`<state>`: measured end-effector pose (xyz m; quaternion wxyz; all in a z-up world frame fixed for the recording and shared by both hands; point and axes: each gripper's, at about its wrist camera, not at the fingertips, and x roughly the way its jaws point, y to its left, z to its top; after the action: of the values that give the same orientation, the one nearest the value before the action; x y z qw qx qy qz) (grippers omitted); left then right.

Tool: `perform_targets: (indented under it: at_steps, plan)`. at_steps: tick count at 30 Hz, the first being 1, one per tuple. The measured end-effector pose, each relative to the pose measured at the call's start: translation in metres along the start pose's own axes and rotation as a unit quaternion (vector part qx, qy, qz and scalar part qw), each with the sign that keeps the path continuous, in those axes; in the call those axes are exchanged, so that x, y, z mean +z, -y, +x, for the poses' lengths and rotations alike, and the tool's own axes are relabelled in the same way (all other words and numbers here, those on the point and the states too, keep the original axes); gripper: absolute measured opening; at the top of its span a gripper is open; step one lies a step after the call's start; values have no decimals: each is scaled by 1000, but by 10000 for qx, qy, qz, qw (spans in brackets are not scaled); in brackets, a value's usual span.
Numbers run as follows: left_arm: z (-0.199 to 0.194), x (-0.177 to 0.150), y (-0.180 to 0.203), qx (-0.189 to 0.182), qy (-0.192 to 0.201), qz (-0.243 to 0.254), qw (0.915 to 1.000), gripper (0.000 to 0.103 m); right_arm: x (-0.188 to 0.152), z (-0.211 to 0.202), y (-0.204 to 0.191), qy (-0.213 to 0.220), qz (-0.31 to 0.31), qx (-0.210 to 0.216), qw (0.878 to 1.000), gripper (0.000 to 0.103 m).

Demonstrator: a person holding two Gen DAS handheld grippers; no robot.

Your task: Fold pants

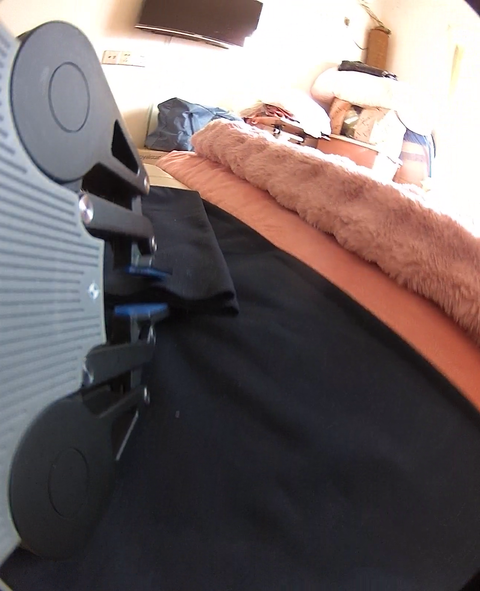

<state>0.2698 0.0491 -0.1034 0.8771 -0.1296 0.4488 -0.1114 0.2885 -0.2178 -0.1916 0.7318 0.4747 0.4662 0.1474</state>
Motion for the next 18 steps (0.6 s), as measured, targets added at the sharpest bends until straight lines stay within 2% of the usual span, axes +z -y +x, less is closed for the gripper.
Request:
perform_targets:
  at_steps: [4,8,12,15,18]
  plan:
    - [-12,4,1,22,115,-56,9999,27,4,-1,-18,-22,-246,-123,9996,0]
    - [-52,12,-10,134,735,-251,9969,27,11,-15,-71,86,-905,-88,9958,0]
    - [-94,17,-34,334,1276,-589,9895,27,32,-43,-139,135,-1661,-110,9859,0]
    - [-110,16,-45,451,1375,-724,9868,27,52,-73,-186,204,-2159,-160,9761,0]
    - [-114,12,-44,410,1366,-712,9872,27,75,-109,-222,306,-2534,-272,9665,0]
